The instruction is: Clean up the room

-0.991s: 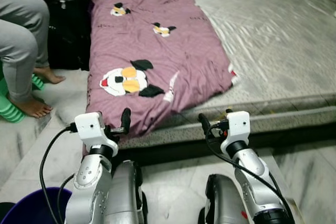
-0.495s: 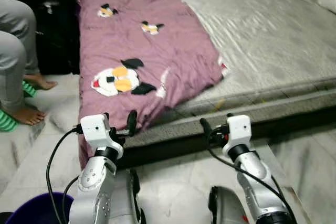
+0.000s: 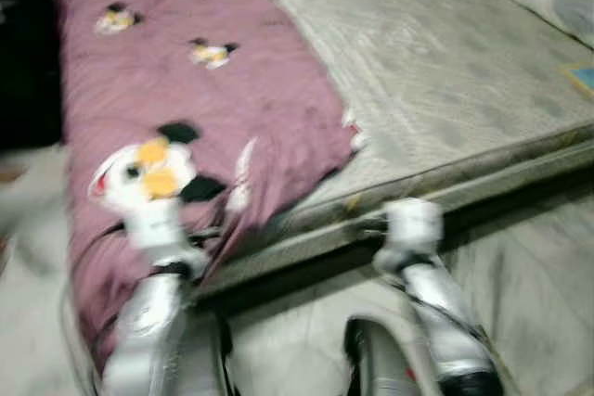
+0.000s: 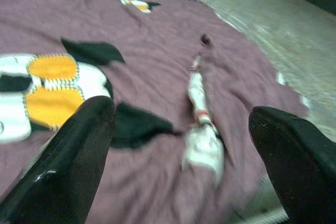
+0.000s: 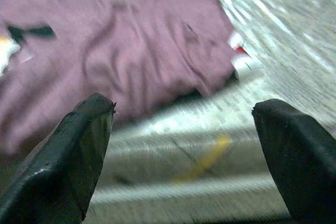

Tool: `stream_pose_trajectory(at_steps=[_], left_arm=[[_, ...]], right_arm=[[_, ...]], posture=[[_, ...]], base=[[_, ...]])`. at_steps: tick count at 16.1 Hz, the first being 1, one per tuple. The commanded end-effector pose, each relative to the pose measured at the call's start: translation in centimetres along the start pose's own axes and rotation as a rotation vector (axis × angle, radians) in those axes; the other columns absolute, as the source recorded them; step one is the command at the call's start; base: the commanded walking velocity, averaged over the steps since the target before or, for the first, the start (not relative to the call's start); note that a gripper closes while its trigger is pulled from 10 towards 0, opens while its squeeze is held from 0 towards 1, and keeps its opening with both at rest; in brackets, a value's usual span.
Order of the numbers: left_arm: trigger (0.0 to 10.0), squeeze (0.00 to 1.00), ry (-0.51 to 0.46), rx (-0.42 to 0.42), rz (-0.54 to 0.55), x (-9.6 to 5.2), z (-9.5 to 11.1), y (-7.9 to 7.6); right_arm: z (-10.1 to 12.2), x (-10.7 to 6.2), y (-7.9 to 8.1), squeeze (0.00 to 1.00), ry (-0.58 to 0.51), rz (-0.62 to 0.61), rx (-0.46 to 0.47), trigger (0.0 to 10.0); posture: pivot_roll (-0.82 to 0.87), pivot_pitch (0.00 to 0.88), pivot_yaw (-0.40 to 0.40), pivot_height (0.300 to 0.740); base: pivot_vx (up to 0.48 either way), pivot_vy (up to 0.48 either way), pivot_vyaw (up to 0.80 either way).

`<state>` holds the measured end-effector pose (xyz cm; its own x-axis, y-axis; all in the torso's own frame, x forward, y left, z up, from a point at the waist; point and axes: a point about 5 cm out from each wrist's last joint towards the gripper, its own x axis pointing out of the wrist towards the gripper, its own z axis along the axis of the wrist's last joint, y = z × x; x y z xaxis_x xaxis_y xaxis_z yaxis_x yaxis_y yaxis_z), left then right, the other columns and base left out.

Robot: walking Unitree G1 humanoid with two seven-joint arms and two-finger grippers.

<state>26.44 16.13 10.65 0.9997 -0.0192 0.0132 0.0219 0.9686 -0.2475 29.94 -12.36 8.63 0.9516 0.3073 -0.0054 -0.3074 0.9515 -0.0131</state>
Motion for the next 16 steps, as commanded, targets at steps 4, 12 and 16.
stream_pose_trajectory(at_steps=[4,12,16], left_arm=[[10.0,0.00,0.012,-0.011,-0.036,0.13,-0.36,-1.39],[10.0,0.00,0.013,-0.013,-0.037,0.30,-0.34,-1.45],[10.0,0.00,-0.003,-0.022,-0.068,0.31,-0.16,-1.76]], right_arm=[[-0.79,-1.03,-1.61,0.00,0.035,-0.027,-0.045,10.0],[-0.71,-0.90,-1.56,0.00,0.033,-0.027,-0.051,10.0],[-0.68,-0.76,-1.60,0.00,0.031,-0.026,-0.050,10.0]], posture=[[0.05,0.164,0.023,0.559],[0.04,0.165,0.024,0.559],[0.04,0.165,0.023,0.559]], base=[[0.000,0.000,0.34],[0.000,0.000,0.80],[0.000,0.000,0.80]])
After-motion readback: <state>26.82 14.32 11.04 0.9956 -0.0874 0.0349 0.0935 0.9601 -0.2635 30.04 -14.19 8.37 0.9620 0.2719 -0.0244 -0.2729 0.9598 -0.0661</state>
